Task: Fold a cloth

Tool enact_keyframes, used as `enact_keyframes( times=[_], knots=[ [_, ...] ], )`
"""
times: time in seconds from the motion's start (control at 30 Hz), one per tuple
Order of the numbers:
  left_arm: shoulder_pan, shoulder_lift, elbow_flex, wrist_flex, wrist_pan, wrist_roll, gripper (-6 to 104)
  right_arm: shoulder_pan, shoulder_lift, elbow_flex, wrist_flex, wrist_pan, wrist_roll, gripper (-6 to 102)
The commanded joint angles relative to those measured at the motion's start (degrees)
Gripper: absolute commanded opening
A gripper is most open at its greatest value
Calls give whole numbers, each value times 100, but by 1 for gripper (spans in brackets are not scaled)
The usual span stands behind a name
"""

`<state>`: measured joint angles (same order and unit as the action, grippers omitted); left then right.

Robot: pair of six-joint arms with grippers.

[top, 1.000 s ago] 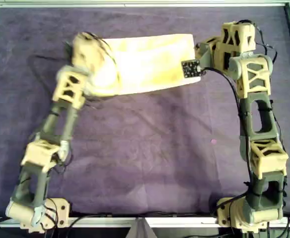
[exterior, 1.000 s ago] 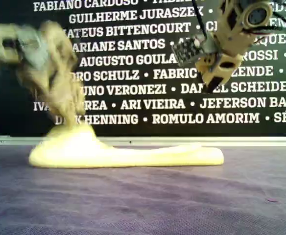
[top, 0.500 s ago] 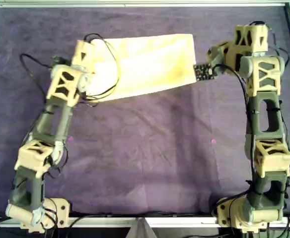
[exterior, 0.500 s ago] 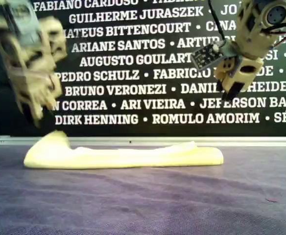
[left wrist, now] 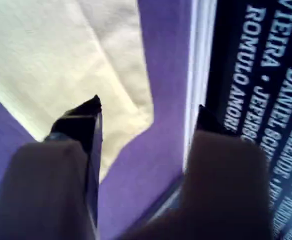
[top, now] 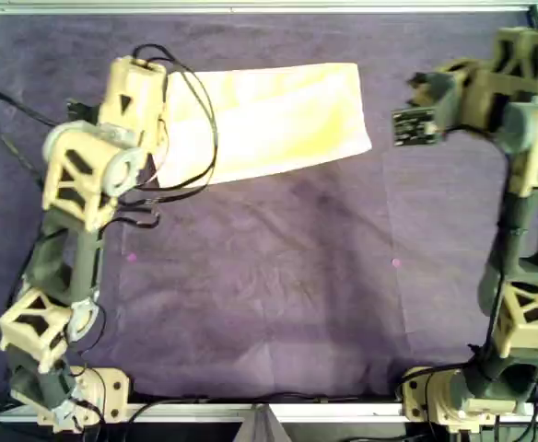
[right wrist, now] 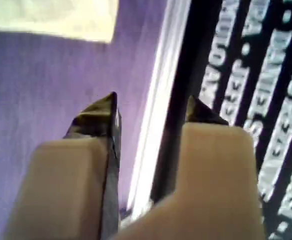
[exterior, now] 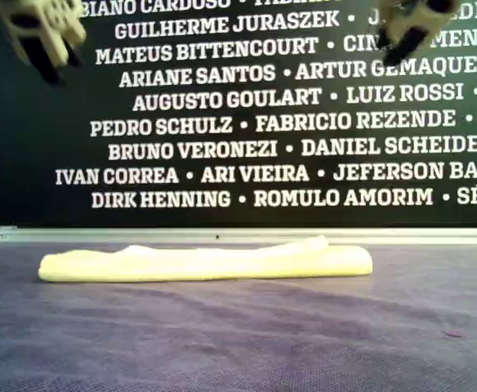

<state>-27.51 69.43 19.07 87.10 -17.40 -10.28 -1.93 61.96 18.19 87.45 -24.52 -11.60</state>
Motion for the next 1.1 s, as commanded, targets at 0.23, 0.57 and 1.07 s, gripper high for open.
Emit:
enact_keyframes(
  times=[0.23,0.57,1.07],
  knots=[
    [765,1169,826,431,-879,325,67,-624,545,18,536,26,26,54],
    [264,4939,5027,316,-835,-431,66,-589,3577,3507,527,26,-18,54],
    [246,9501,11839,-3454,-835,-492,67,-694,9281,11004,-2654,35,-396,54]
  ],
)
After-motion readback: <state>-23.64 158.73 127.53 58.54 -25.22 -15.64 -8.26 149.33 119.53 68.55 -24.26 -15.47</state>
